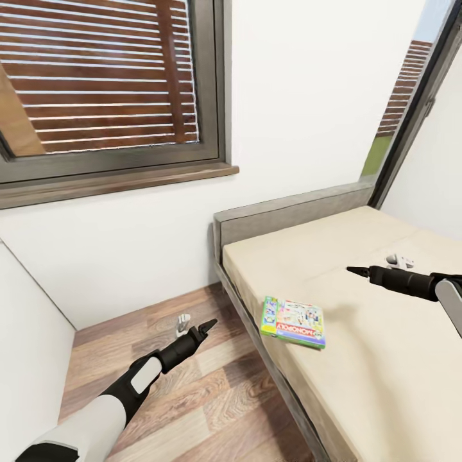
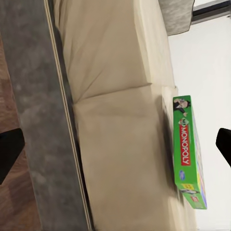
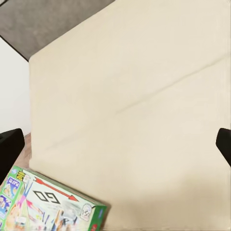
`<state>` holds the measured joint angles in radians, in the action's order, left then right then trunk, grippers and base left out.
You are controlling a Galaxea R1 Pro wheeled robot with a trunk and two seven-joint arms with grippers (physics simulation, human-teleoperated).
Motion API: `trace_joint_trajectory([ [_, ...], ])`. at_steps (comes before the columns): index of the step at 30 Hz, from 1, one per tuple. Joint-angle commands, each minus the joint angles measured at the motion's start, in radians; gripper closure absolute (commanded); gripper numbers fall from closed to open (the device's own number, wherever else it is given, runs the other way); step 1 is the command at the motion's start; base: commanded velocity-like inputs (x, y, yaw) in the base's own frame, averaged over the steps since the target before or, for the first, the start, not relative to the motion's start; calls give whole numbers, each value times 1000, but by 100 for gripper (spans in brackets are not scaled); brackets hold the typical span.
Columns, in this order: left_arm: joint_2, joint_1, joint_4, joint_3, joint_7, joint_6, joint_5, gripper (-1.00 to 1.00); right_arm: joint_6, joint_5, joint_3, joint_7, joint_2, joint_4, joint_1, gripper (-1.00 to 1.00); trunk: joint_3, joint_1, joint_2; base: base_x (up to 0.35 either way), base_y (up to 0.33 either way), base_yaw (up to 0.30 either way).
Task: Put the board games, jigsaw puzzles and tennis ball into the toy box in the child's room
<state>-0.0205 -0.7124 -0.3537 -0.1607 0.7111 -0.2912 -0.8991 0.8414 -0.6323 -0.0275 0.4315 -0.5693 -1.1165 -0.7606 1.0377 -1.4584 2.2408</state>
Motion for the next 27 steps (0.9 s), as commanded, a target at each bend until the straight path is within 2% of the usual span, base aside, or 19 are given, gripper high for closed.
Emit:
trace_joint_trajectory([
  [1, 0, -1, 0, -3, 1, -9, -11, -100, 5, 2, -2, 5, 0, -2, 0, -100, 1, 0, 0, 0, 0, -216],
  [18, -2, -4, 1, -3, 3, -9, -13, -100, 5, 2, -2, 4, 0, -6, 3, -100, 1, 0, 0, 0, 0, -259],
  [27, -3, -5, -10, -3, 4, -10, -15, -100, 5, 2, -2, 4, 0, -8, 4, -100, 1, 0, 0, 0, 0, -79],
])
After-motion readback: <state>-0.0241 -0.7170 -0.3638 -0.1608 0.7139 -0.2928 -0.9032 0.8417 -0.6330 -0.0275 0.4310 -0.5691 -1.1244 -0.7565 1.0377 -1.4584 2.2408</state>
